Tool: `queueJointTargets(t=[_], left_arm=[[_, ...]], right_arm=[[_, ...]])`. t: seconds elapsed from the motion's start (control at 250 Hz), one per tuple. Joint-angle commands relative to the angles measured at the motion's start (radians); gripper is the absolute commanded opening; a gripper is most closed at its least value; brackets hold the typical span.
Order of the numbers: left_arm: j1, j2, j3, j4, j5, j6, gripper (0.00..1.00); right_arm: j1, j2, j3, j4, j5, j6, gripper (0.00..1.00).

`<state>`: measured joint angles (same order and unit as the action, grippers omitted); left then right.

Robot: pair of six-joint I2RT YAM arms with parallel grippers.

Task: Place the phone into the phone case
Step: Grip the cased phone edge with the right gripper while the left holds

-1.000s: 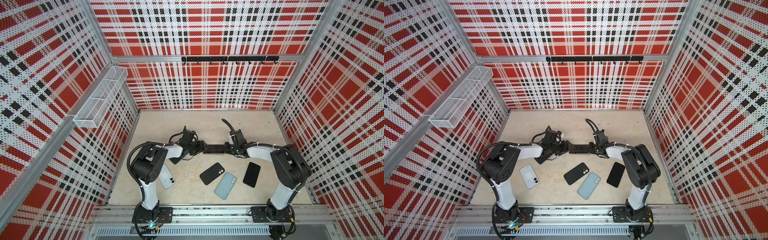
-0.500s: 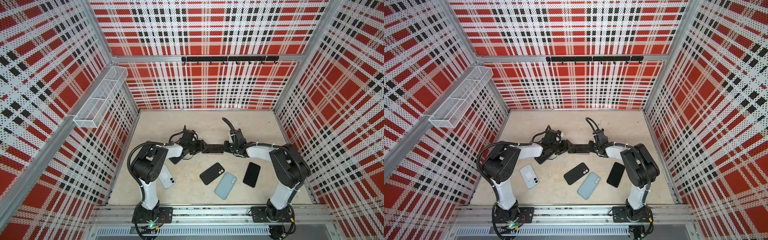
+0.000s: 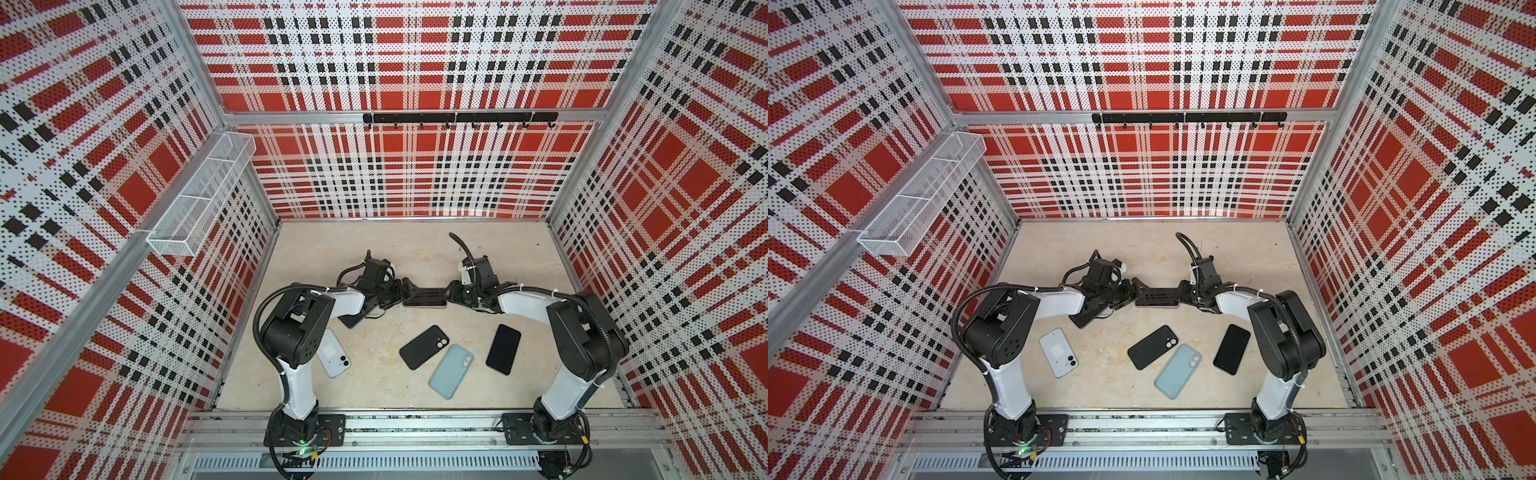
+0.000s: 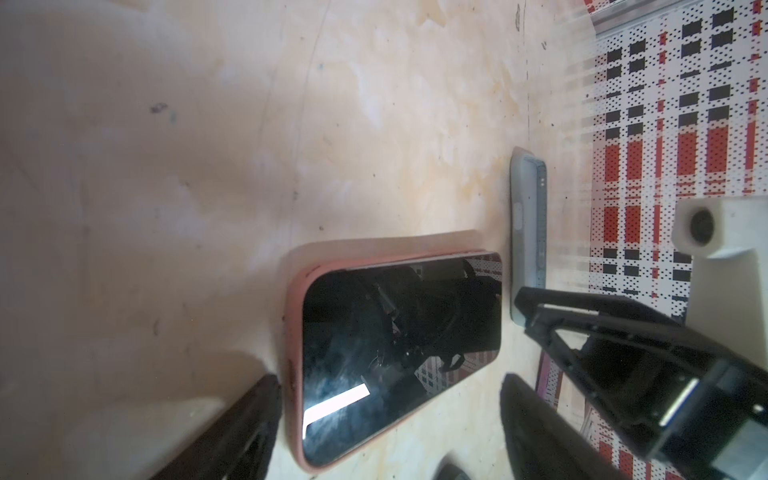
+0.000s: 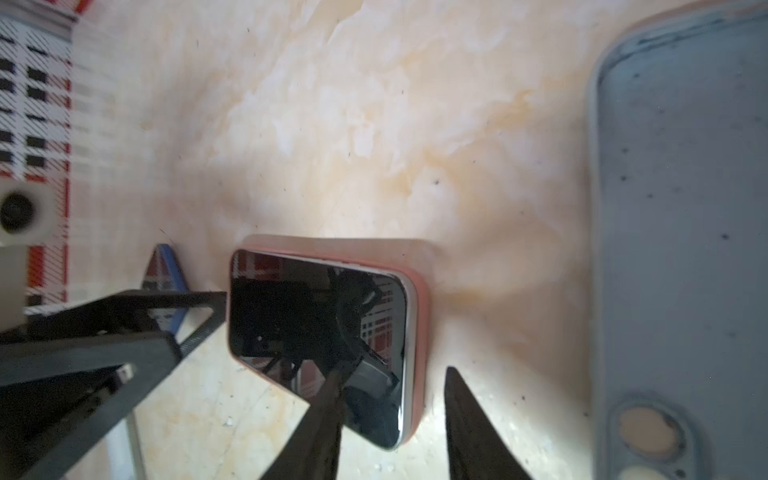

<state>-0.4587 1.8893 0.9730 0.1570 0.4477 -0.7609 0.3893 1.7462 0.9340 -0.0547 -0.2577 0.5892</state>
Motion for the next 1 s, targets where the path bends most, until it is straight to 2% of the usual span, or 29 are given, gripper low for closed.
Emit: queueJointTargets(t=[0.0, 0.16, 0.564, 0.876, 0.996], left_arm=[[0.006, -0.013, -0.015, -0.008, 0.002, 0.004, 0.86], [0.005, -0.015, -0.014, -0.009, 0.005, 0.009, 0.88], [0.004, -0.01, -0.014, -0.01, 0.016, 0.009, 0.91], [0.002, -0.007, -0.027, -0.004, 0.025, 0.006, 0.92], [0.004, -0.009, -0.034, 0.003, 0.027, 0.003, 0.92]], right_arm=[[-0.021, -0.013, -0.013, 0.026, -0.075, -0.021, 0.48], [-0.038, 0.052, -0.026, 0.081, -0.167, -0.003, 0.53], [-0.039, 0.185, -0.042, 0.27, -0.348, 0.079, 0.54], [-0.039, 0.193, -0.118, 0.57, -0.491, 0.18, 0.53], [-0.04, 0.174, -0.148, 0.669, -0.503, 0.212, 0.51]])
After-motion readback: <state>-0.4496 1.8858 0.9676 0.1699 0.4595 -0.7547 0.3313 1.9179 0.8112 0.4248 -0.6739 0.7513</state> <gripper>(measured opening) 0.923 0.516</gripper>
